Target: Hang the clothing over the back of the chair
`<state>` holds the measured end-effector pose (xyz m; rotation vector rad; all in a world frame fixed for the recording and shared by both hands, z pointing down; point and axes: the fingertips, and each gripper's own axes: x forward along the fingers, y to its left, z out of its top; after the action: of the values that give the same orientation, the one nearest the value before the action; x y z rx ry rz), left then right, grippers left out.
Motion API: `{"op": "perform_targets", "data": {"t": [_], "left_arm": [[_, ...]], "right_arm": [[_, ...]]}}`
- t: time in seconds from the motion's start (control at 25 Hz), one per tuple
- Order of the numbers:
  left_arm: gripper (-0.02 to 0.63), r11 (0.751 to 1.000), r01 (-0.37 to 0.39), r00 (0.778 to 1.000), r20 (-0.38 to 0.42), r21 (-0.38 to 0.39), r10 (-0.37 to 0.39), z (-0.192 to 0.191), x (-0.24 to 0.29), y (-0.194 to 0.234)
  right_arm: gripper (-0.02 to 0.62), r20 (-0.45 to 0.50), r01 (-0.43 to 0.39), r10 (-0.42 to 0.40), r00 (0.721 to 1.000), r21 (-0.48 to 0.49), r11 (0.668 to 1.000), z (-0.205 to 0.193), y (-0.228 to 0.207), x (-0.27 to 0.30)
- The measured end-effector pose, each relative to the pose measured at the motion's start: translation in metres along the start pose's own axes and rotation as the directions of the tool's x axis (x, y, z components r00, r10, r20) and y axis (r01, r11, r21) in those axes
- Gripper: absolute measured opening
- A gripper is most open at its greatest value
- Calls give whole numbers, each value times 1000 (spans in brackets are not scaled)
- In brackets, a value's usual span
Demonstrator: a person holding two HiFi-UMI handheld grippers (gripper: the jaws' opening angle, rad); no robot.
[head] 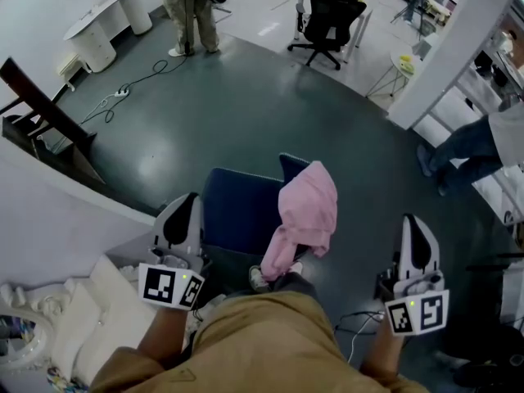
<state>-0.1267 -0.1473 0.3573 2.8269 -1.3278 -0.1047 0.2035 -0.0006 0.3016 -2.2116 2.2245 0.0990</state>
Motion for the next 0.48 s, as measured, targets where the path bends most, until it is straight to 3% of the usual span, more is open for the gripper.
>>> {"op": "perform_targets", "data": {"t": [0.48], "left_arm": [[3, 1000, 1, 1000, 7, -11, -1, 0, -1, 0]], "right_arm": [[3, 3, -13, 13, 1000, -10, 1000, 4, 6, 3]]}}
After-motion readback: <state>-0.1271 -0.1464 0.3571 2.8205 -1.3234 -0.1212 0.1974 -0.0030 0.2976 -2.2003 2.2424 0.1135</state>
